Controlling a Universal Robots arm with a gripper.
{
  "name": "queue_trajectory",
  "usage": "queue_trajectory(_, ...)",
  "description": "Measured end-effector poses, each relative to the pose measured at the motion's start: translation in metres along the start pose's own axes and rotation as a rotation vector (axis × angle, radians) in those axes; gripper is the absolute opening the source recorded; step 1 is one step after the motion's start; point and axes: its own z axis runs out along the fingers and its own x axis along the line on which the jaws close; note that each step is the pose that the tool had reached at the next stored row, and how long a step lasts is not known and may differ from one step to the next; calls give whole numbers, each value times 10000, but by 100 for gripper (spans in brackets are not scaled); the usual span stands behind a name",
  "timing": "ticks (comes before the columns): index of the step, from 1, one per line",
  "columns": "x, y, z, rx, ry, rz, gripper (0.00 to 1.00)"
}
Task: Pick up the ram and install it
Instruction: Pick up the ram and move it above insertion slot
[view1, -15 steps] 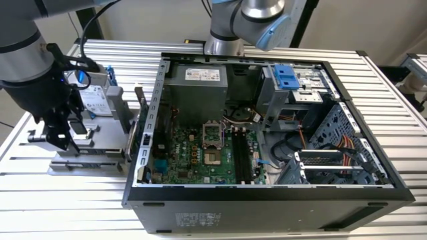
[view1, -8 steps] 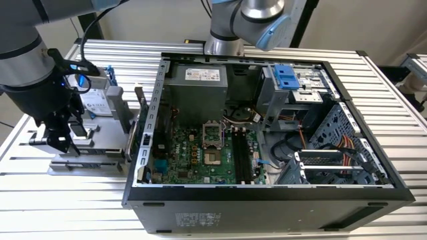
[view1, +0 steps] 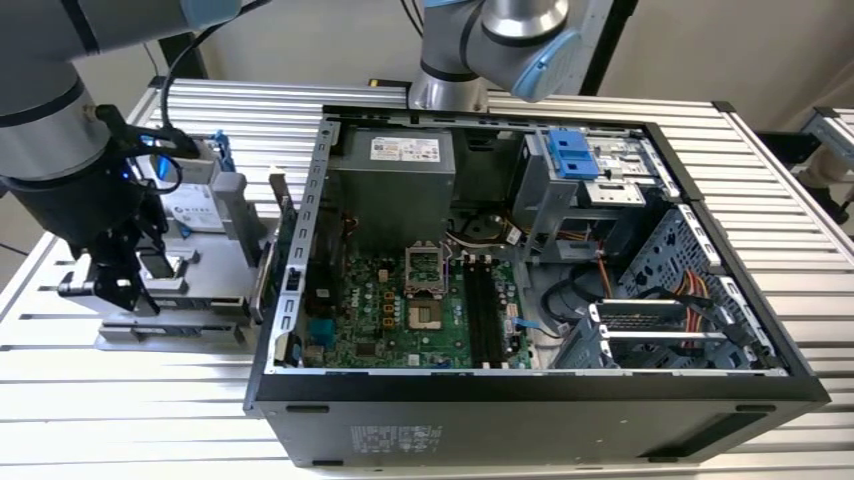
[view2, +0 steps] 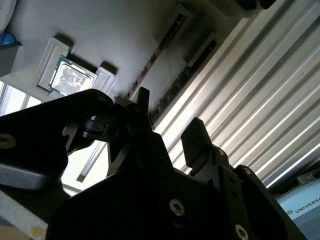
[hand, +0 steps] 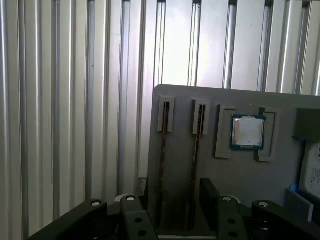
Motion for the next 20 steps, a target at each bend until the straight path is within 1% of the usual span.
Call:
queue_trajectory(13, 37, 5, 62, 0, 1, -1, 100)
queue_trajectory(20, 110, 12, 97, -1, 1, 2, 100)
